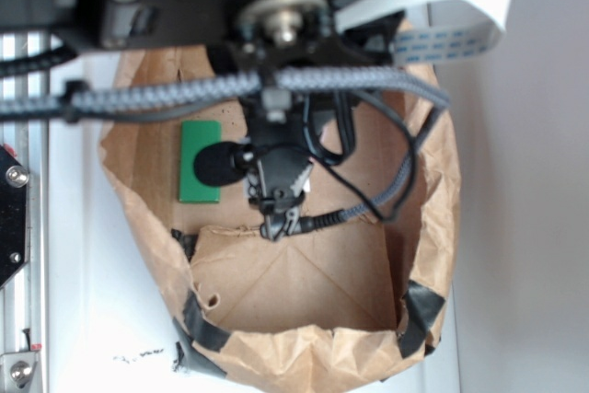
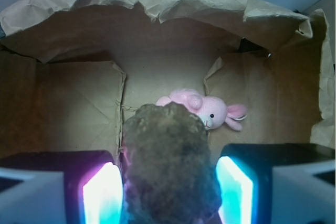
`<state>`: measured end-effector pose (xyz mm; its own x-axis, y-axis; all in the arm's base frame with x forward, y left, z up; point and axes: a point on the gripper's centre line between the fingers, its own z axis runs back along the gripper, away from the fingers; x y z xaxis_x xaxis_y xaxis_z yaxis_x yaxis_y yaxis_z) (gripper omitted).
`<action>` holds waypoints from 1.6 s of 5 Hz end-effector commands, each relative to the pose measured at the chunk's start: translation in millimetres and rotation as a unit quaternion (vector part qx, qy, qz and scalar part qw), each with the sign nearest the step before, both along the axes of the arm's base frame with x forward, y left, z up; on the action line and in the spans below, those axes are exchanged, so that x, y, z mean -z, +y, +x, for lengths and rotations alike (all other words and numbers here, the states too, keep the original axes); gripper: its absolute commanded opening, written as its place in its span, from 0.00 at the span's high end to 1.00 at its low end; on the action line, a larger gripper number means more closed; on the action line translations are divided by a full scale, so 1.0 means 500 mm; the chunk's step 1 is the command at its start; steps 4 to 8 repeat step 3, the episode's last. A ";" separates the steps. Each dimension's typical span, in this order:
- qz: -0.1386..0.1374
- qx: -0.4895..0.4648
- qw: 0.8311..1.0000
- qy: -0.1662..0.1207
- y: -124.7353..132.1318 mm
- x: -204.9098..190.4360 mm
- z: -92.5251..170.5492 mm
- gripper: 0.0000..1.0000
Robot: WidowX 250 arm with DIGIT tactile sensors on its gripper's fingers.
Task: Grab the rock.
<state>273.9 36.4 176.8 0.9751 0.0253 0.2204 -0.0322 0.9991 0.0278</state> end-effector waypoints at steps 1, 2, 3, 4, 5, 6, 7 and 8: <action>0.008 -0.002 0.999 -0.042 -0.018 -0.046 0.006 1.00; 0.002 -0.001 0.999 -0.035 -0.014 -0.047 0.009 1.00; 0.013 -0.002 0.999 -0.045 -0.014 -0.043 0.009 1.00; 0.013 -0.002 0.999 -0.045 -0.014 -0.043 0.009 1.00; 0.013 -0.002 0.999 -0.045 -0.014 -0.043 0.009 1.00; 0.013 -0.002 0.999 -0.045 -0.014 -0.043 0.009 1.00; 0.013 -0.002 0.999 -0.045 -0.014 -0.043 0.009 1.00; 0.013 -0.002 0.999 -0.045 -0.014 -0.043 0.009 1.00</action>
